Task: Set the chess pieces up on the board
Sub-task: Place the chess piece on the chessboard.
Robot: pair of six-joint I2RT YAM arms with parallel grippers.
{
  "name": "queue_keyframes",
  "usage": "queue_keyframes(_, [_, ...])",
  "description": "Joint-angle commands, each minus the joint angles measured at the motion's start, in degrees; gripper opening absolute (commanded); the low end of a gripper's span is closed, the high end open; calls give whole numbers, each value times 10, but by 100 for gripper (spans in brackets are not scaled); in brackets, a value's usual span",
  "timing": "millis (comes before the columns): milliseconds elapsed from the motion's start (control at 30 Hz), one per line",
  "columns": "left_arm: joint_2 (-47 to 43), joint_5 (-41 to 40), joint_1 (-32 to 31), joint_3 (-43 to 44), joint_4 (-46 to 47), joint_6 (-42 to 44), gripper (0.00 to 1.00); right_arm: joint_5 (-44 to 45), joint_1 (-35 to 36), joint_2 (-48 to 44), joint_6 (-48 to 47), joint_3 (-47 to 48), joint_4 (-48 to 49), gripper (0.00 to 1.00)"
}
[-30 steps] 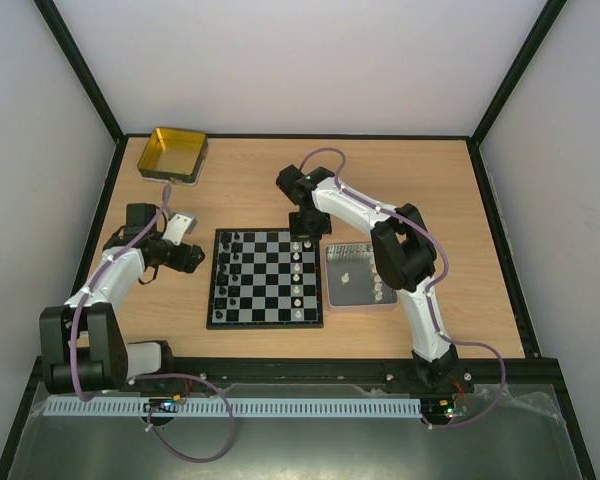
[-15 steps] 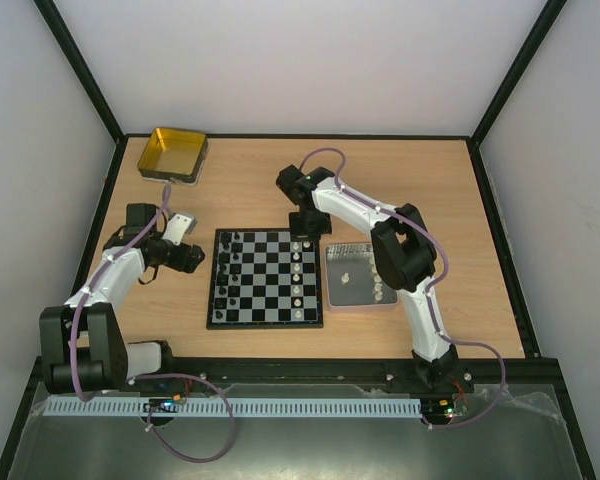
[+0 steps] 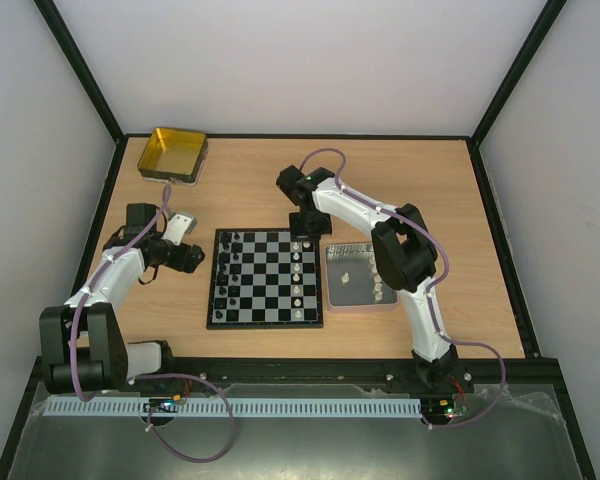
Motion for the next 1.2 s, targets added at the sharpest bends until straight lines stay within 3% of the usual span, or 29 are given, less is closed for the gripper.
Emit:
queue_keyframes(0, [-7,7,-2,4,-3,-2,82,10,2,-19,0,-17,-8,2])
queue_keyframes(1167, [-8,4,-2,2,-2,-3,82,7,3,-34,-1,-26,-7,2])
